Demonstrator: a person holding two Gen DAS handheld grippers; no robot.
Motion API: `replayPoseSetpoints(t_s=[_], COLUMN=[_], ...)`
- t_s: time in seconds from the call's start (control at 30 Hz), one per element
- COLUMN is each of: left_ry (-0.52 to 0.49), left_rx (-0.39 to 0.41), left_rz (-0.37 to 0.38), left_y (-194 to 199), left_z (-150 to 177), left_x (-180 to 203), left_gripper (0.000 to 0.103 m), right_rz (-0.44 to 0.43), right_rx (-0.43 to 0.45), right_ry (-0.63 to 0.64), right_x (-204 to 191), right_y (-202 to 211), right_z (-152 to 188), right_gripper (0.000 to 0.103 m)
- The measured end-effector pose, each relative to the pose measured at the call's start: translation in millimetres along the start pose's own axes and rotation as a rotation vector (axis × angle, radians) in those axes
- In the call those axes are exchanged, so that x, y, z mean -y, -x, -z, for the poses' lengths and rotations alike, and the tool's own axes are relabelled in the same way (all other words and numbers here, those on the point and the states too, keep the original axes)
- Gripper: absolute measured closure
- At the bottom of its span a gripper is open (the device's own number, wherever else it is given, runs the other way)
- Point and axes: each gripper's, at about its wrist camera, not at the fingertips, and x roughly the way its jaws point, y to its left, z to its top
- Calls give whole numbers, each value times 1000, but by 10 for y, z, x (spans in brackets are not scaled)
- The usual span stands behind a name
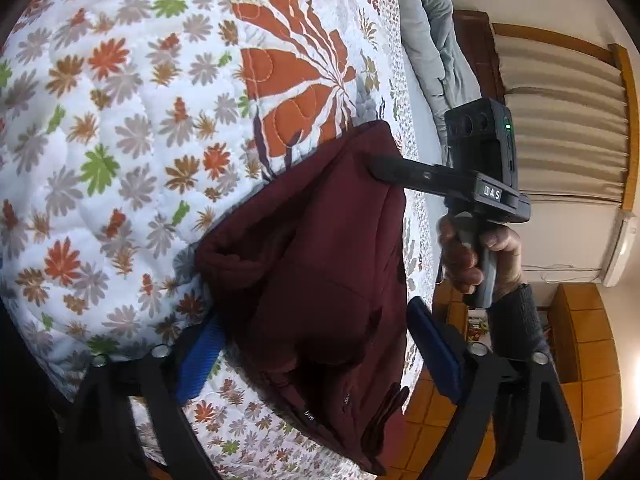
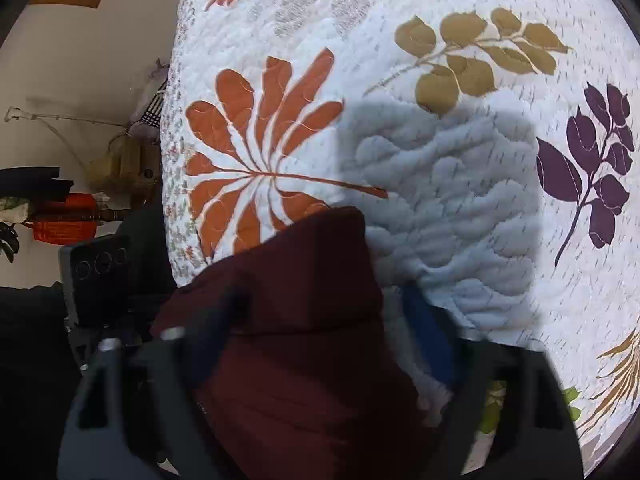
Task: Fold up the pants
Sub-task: 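Grasp the folded trousers' end with the right tool while the left tool grasps beside it, then lift the grasped trouser end upward with both tools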
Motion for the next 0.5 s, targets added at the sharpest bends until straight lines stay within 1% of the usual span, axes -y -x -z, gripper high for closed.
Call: replayPoseSetpoints(t_s=[0.03,0.07,0.13,0.3,0.5], left_ry=[4,16,16,-99,-265], left_rx=[-7,-13,-25,0,25], left_rz=[-10,1,22,46,76], left_y=[9,1,14,145,322], left_z=[6,-9,-22,41,224], left_x=[-27,-53,-46,284,841], left_gripper=[48,51,58,64,64], right_rz=[-2,15,38,115,213], right_rx=[0,6,19,78,170], right_ry=[-9,-9,-1,24,23], right_x=[1,-21,-107,-456,-813], right_y=[24,59,114,393,901], right_z=[3,22,63,241,600], right_gripper=[67,72,78,82,82])
